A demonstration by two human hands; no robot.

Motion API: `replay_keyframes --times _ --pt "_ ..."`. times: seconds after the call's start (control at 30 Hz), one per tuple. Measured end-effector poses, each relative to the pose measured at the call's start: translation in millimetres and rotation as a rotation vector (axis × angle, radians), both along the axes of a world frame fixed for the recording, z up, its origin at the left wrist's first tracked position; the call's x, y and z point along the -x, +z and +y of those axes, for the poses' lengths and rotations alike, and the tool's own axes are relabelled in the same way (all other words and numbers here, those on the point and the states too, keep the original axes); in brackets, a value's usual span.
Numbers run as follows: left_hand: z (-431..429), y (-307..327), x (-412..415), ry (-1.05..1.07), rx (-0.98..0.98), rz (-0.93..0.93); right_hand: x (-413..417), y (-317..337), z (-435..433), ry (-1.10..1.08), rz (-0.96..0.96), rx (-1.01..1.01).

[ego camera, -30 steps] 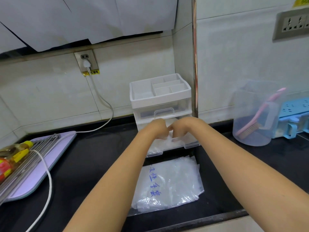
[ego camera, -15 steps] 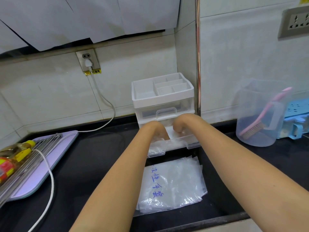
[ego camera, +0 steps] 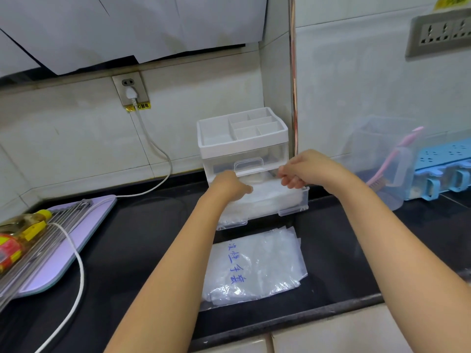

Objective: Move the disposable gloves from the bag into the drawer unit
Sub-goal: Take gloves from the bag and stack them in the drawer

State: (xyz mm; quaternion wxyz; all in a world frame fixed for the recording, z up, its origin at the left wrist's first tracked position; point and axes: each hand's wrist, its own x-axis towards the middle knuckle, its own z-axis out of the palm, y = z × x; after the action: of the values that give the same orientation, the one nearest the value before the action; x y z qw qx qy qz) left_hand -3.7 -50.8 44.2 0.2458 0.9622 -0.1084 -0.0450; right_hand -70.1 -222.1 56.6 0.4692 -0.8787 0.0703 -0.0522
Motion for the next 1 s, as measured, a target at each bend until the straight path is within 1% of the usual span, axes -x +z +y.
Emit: replay_keyframes --times 0.07,0.17,0.2,0.27,0.43,0.5,0.7,0.77,0.87,1.0 --pt "5 -2 20 -0.015 0.145 -0.094 16 -10 -5 -0.033 -0.059 0.017" --pt "10 -16 58 -0.028 0.356 -0.251 38 -34 -7 -0.097 -0.062 0.054" --pt "11 -22 70 -0.036 0.408 -0.267 44 -43 -8 -0.115 -0.054 0.061" --pt "8 -38 89 -0.061 0.456 -0.235 55 -62 -8 -0.16 -0.019 0.08" --pt "-10 -90 106 -0.19 0.406 -0.168 60 -106 -5 -0.259 0.124 0.077" --pt "-17 -107 107 -0.22 0.36 -0.144 58 -123 -1 -0.259 0.139 0.048" --pt "-28 -128 116 -0.274 0.316 -0.125 52 -140 11 -0.282 0.022 -0.028" --pt "-29 -133 118 -0.313 0.269 -0.135 53 -141 12 -0.291 0.015 -0.045" --pt "-30 -139 122 -0.314 0.238 -0.12 55 -142 11 -0.29 -0.002 -0.069" --pt "-31 -146 120 -0.294 0.184 -0.118 60 -146 9 -0.333 -0.078 -0.192"
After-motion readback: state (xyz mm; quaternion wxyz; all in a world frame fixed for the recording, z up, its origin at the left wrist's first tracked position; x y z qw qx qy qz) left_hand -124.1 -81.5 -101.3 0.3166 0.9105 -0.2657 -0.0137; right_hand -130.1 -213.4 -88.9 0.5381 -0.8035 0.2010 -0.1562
